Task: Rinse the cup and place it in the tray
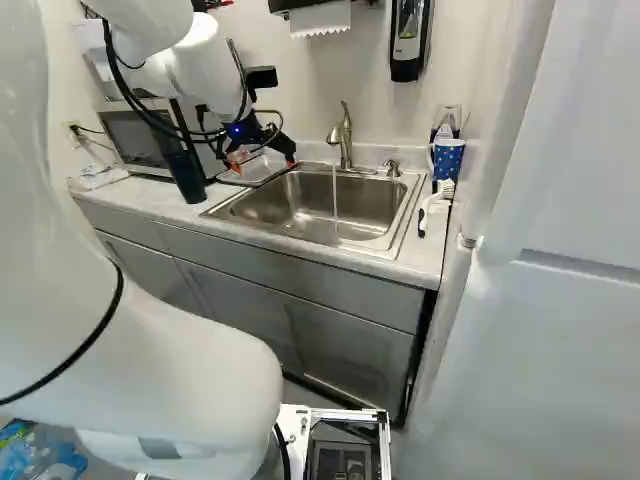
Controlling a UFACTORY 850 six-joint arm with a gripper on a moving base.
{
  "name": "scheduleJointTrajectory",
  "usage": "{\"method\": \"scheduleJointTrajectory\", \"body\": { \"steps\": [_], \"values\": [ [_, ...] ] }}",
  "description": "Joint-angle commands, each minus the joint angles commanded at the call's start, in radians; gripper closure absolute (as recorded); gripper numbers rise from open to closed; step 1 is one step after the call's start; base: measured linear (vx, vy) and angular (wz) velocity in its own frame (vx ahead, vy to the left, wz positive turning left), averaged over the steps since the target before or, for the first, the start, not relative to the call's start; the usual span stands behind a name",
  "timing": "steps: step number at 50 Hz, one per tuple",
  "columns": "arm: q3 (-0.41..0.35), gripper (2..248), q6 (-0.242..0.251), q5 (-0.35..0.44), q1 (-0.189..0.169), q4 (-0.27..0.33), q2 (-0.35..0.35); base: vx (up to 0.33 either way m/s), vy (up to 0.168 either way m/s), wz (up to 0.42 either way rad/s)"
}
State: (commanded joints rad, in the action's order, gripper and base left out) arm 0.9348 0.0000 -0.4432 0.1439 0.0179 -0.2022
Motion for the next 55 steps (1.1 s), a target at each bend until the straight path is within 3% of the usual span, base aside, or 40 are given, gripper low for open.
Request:
{"method": "scheduleJointTrajectory", "body": {
  "steps": [55],
  "values": [
    [0.068,3,0.0,0.035,0.194,0.0,0.075,0.0,0.0,0.0]
  ]
}}
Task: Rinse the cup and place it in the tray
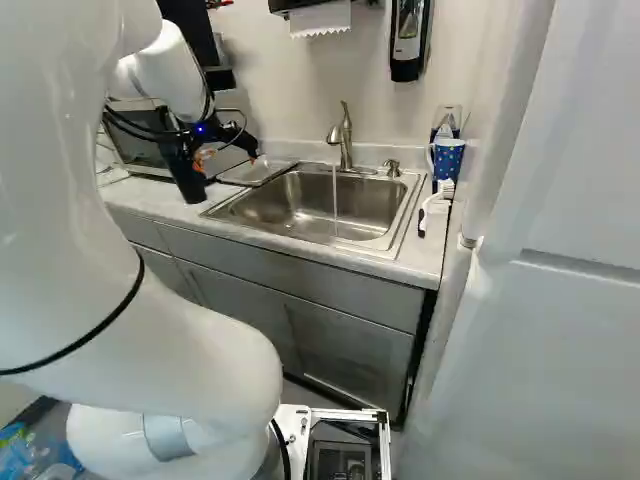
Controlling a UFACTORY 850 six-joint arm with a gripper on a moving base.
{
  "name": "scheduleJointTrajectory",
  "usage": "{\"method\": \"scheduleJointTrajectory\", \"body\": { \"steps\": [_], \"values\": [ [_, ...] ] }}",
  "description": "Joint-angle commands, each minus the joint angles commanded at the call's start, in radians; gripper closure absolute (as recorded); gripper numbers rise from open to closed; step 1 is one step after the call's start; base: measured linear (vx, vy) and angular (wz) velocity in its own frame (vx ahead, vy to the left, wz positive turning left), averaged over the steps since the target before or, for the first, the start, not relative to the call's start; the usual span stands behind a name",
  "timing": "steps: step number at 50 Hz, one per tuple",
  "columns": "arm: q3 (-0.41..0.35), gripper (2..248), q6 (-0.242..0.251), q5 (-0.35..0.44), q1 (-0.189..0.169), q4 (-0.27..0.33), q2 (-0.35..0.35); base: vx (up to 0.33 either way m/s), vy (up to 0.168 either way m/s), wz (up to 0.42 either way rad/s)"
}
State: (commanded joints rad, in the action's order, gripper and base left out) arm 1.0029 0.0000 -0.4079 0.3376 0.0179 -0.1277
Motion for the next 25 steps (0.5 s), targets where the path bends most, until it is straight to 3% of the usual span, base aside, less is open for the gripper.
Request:
{"method": "scheduleJointTrajectory", "body": {
  "steps": [25],
  "values": [
    [0.048,3,0.0,0.0,0.081,0.0,0.051,0.0,0.0,0.0]
  ]
}}
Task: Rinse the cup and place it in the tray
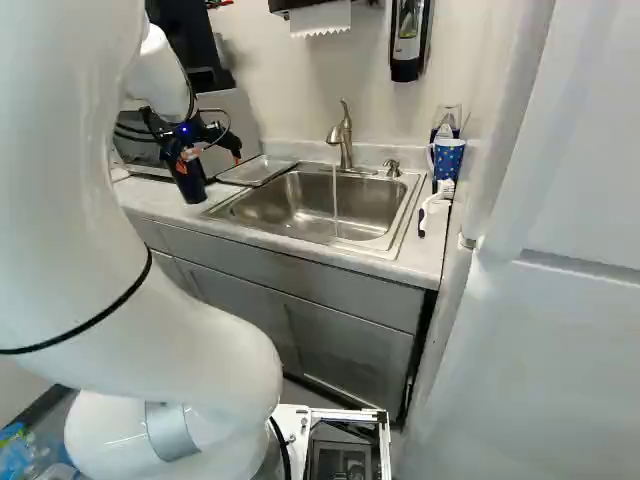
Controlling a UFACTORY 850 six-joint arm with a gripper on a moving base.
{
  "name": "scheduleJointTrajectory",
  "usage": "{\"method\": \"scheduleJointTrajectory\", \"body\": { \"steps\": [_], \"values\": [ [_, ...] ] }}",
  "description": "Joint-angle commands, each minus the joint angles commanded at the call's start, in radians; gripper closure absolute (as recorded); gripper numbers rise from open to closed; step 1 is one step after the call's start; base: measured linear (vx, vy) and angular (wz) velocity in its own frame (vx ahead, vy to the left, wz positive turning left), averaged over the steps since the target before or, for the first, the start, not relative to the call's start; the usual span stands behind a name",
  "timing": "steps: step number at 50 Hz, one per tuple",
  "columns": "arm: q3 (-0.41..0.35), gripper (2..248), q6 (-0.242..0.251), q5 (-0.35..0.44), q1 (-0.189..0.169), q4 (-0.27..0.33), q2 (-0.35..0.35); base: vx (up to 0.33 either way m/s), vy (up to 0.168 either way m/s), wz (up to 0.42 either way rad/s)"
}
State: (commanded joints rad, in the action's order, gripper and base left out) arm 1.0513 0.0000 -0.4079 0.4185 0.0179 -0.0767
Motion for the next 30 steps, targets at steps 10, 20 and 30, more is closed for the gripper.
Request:
{"method": "scheduleJointTrajectory", "body": {
  "steps": [10,20,30],
  "values": [
    [0.022,3,0.0,0.0,0.031,0.0,0.023,0.0,0.0,0.0],
    [0.039,3,0.0,0.001,0.058,0.0,0.058,0.0,0.0,0.0],
    [0.046,3,0.0,0.026,0.073,0.0,0.089,0.0,0.0,0.0]
  ]
}}
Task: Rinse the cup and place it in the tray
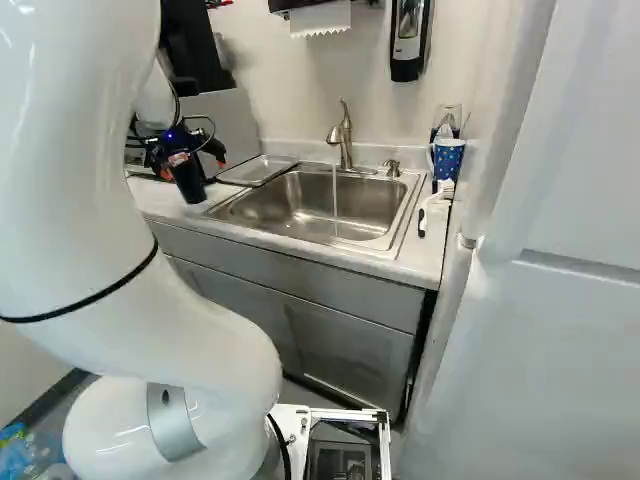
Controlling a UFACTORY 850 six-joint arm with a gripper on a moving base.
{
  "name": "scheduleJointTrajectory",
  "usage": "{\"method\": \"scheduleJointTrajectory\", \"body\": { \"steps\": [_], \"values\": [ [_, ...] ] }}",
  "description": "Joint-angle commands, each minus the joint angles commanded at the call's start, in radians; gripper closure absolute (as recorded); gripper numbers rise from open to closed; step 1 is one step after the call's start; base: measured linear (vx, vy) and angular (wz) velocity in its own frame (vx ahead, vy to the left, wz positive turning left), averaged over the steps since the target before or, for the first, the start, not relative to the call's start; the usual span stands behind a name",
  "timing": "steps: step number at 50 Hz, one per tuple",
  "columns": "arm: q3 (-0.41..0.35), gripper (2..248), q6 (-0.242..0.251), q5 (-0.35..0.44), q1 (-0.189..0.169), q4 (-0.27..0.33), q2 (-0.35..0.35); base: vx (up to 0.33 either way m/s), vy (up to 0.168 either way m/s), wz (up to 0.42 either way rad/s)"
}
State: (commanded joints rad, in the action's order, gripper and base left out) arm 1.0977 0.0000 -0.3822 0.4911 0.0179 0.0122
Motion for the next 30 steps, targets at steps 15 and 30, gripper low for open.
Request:
{"method": "scheduleJointTrajectory", "body": {
  "steps": [15,30],
  "values": [
    [0.001,3,0.0,0.071,0.009,0.0,0.036,0.0,0.0,0.0],
    [-0.011,3,0.0,0.156,0.017,0.0,0.059,0.0,0.0,0.0]
  ]
}}
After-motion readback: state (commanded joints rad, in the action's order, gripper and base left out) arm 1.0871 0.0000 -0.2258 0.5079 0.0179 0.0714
